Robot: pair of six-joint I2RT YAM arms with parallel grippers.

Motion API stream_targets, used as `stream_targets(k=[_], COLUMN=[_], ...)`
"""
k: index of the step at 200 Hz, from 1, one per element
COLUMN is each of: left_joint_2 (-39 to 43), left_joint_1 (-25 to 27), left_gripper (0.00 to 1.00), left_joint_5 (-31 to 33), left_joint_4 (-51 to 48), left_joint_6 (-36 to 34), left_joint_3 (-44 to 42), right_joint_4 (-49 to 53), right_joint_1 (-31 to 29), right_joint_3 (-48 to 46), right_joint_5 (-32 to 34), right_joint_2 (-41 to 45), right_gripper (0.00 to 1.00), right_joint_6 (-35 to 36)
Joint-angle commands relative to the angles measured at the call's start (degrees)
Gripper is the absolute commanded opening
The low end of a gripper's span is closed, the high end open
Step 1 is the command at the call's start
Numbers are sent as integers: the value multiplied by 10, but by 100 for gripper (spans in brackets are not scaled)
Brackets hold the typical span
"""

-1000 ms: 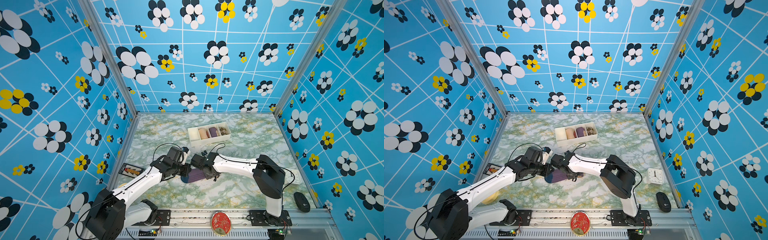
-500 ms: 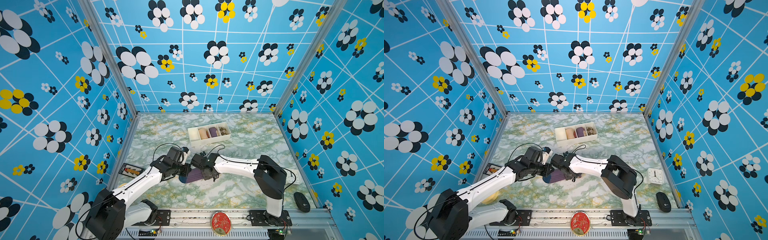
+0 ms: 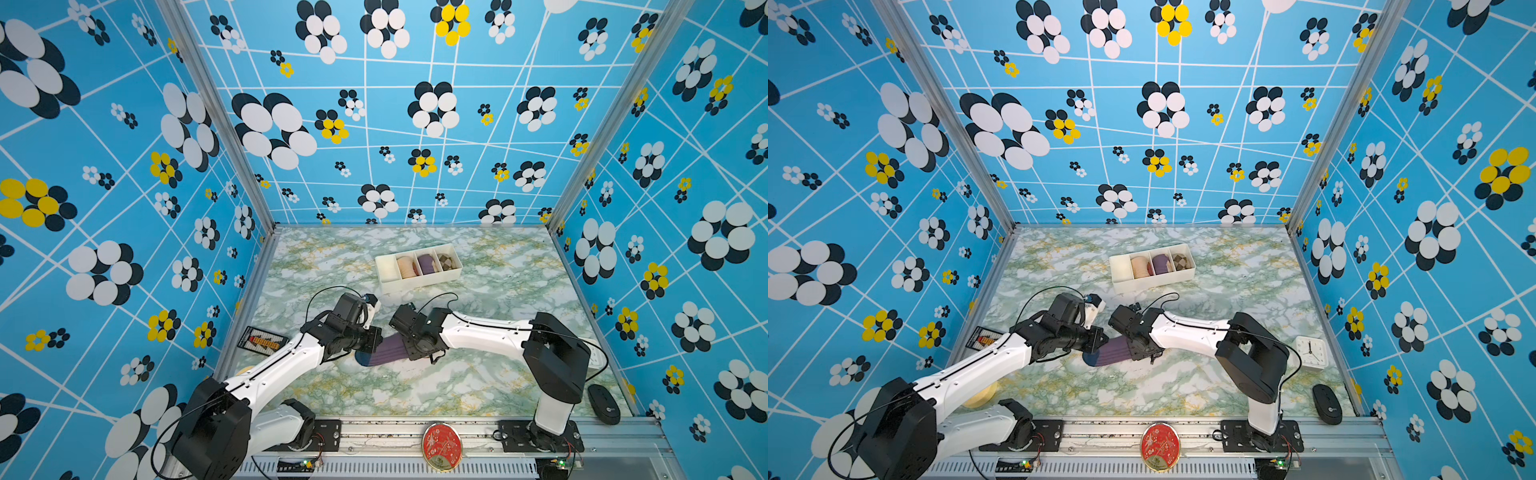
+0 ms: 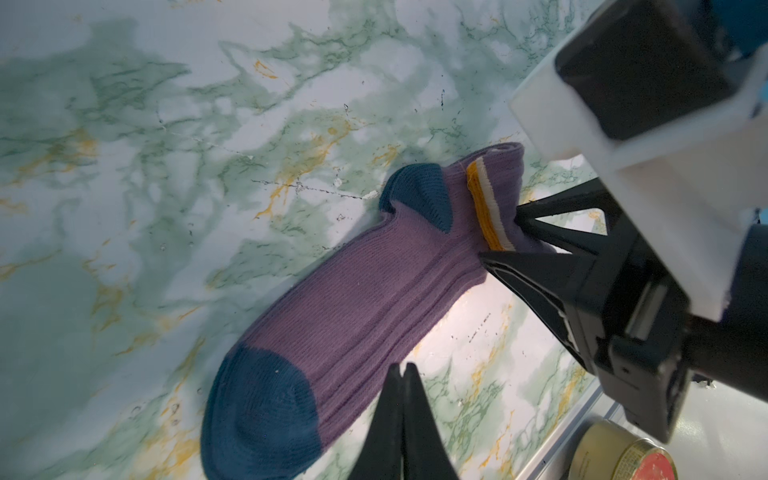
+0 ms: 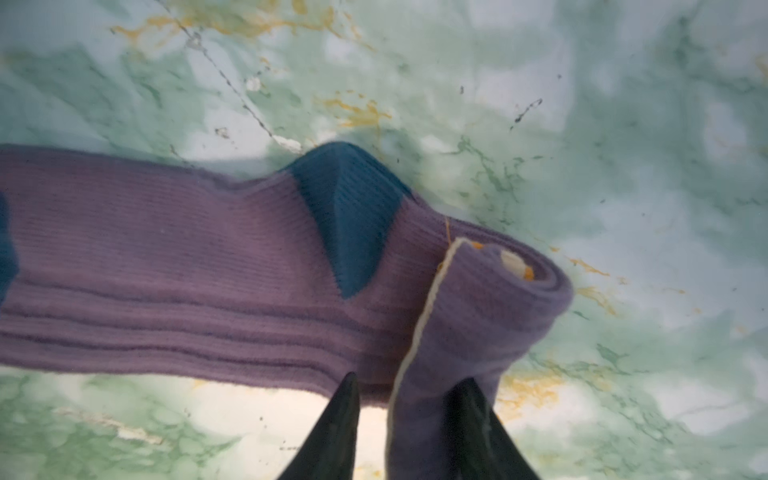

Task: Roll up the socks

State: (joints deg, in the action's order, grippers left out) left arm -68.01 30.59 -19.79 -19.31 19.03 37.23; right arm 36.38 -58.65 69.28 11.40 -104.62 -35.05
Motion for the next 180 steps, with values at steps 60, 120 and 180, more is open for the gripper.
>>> stream_targets(k=[60, 120, 180], left_joint_2=[-9, -12, -11], left_joint_1=[-6, -7, -24], left_gripper=[5, 5, 4], left_joint_5=[-13, -10, 1], left_joint_4=[1, 7, 20], left_joint_6=[-3, -3, 4], left_joint_3=[3, -4, -19], right_joint_4=[-56, -47, -39], right_joint_1=[10, 10, 9], right_joint_3=[-35, -24, -9], right_joint_5=[-58, -56, -61], right_joint_2=[46, 45, 39], right_gripper=[40, 40, 40], right_joint_6=[9, 9, 8])
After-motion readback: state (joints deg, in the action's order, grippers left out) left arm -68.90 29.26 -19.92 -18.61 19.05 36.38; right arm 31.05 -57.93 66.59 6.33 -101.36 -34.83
